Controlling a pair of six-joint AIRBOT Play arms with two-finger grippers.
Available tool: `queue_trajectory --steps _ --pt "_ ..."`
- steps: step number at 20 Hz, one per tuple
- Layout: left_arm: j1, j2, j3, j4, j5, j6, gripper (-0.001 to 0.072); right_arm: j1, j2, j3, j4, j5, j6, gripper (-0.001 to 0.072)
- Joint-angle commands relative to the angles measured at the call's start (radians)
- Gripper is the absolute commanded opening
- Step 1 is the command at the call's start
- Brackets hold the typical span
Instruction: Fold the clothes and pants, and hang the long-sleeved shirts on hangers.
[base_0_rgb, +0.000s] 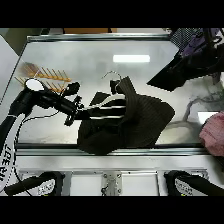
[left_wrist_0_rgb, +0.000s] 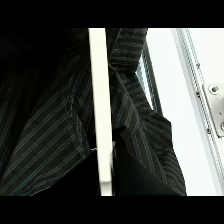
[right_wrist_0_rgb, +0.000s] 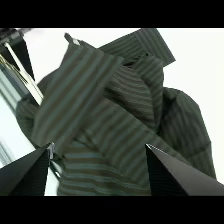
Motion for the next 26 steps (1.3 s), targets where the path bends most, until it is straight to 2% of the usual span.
queue_trajectory --steps 1,3,5,9,13,19,26 --pt "0.001 0.000 0.000 0.001 0.000 0.000 0.0013 -0.167 0.025 -0.101 0.246 0.056 -0.324 0.0642" --pt "0.001 0.000 0.000 0.001 0.000 0.000 0.0013 -0.322 0.063 -0.253 0.444 0.084 -0.472 0.0652" --pt "0.001 0.000 0.000 0.001 0.000 0.000 0.0013 -0.457 0.103 -0.410 0.527 0.107 -0.592 0.0652" --pt "0.001 0.000 0.000 0.001 0.000 0.000 0.0013 -0.605 0.148 -0.657 0.520 0.108 -0.754 0.0651" --pt "0.001 0.000 0.000 0.027 0.000 0.000 0.0014 -0.605 0.147 -0.830 0.523 0.110 -0.925 0.0652" --pt "0.000 0.000 0.000 0.056 -0.007 0.000 0.0014 -0.530 0.147 -0.917 0.519 0.073 -1.016 0.0651" --pt "0.000 0.000 0.000 0.052 -0.008 0.000 0.0014 -0.518 0.146 -0.942 0.452 0.076 -1.020 0.0651"
